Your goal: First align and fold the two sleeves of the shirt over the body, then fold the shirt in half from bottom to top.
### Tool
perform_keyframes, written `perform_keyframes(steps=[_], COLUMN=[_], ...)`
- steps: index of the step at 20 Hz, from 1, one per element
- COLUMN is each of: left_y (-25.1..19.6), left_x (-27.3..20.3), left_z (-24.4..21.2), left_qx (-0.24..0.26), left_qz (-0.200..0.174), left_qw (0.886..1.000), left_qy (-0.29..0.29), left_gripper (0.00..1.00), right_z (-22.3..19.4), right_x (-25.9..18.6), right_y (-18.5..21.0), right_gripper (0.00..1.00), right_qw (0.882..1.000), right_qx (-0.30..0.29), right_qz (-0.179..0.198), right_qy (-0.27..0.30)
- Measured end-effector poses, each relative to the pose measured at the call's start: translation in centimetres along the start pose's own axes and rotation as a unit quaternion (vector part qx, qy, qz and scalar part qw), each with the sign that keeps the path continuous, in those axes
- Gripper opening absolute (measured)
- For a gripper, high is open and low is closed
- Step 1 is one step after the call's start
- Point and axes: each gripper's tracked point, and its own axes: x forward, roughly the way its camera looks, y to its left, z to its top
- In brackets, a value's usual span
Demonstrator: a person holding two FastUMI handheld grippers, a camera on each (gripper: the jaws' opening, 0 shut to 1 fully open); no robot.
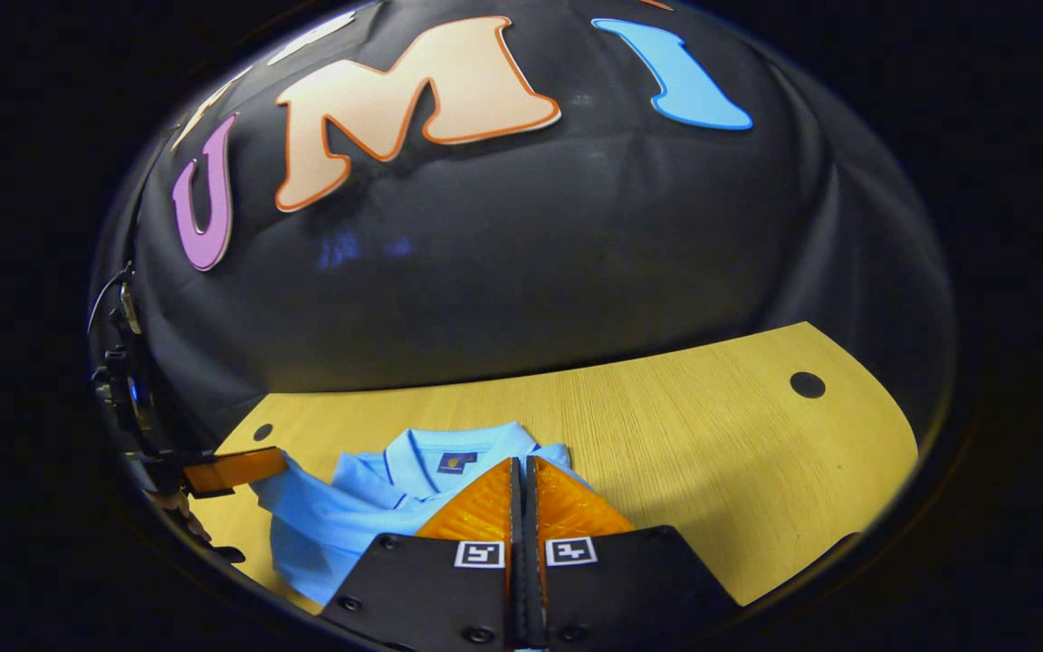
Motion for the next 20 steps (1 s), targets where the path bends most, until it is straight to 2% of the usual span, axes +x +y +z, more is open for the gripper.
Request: perform_keyframes(steps=[4,5,8,11,13,14,15,20], left_y=[1.9,1.7,1.5,0.3,-0.5,-0.9,-1.5,-4.8], left_x=[2.5,2.4,0.5,-3.1,-6.3,-8.1,-10.0,-19.4], left_z=[-1.8,-2.0,-0.8,1.7,3.1,3.5,4.0,6.1], left_qx=[0.014,0.013,0.009,0.002,0.016,0.024,0.030,0.037], left_qz=[0.034,0.030,0.040,0.043,0.049,0.052,0.056,0.064], left_qw=[0.999,0.999,0.999,0.998,0.996,0.995,0.994,0.985], left_qy=[0.012,0.014,0.000,-0.040,-0.069,-0.079,-0.091,-0.155], left_gripper=[0.01,0.13,0.94,0.97,0.96,0.96,0.96,0.96], right_z=[-2.0,-1.9,-0.3,1.6,2.7,3.2,3.6,5.3], right_x=[1.4,1.1,-1.1,-5.3,-8.7,-10.5,-12.4,-21.8], right_y=[-0.4,-0.4,0.0,0.5,0.8,1.0,1.2,1.0], right_gripper=[0.00,0.25,0.99,0.98,0.98,0.94,0.98,0.98], right_qw=[1.000,1.000,0.999,0.996,0.993,0.992,0.991,0.984], right_qx=[0.000,-0.011,-0.037,-0.067,-0.078,-0.080,-0.082,-0.081], right_qz=[-0.013,-0.014,-0.015,-0.011,-0.007,-0.003,0.001,0.019], right_qy=[0.020,0.017,-0.015,-0.057,-0.086,-0.099,-0.111,-0.155])
